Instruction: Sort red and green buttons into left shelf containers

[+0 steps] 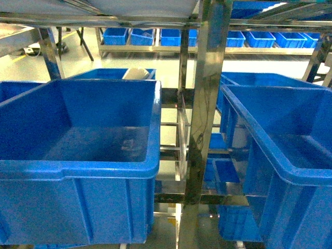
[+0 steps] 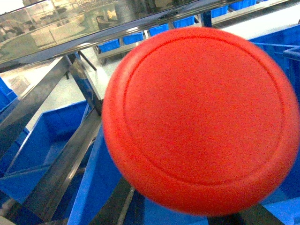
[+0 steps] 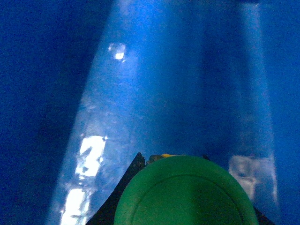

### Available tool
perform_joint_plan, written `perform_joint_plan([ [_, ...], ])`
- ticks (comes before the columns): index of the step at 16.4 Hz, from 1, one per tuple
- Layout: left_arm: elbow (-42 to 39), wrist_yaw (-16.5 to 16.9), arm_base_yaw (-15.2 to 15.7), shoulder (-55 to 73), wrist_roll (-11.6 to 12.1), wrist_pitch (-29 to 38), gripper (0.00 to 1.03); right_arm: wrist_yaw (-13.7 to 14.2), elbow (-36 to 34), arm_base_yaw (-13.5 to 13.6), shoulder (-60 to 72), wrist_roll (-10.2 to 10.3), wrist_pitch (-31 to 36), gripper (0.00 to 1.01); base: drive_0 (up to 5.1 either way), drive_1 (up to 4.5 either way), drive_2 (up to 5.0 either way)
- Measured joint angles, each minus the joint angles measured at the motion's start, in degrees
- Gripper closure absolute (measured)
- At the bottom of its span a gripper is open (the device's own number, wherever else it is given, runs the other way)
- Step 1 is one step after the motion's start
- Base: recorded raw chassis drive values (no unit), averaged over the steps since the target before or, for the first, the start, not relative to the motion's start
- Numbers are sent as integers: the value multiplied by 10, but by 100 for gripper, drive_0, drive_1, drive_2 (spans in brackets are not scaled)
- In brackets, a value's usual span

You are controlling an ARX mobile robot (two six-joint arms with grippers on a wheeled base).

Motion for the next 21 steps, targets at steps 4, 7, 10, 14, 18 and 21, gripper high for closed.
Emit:
perform_joint_plan([
  [4, 0, 0, 0, 0, 0, 0, 77, -9, 37, 15, 24, 19, -43, 53, 0, 0, 0],
  [7, 0, 0, 0, 0, 0, 0, 77, -8, 1, 21, 6, 38, 4, 20, 0, 0, 0],
  [10, 0, 0, 0, 0, 0, 0, 77, 4, -64, 21, -45, 51, 66, 4, 0, 0, 0],
  [14, 0, 0, 0, 0, 0, 0, 77, 5, -158, 21, -124, 71, 133, 3, 0, 0, 0],
  [18, 0, 0, 0, 0, 0, 0, 77, 10, -310, 12, -292, 101, 210, 3, 0, 0, 0],
  [21, 0, 0, 0, 0, 0, 0, 77, 5, -411, 9, -394, 127, 185, 3, 0, 0, 0],
])
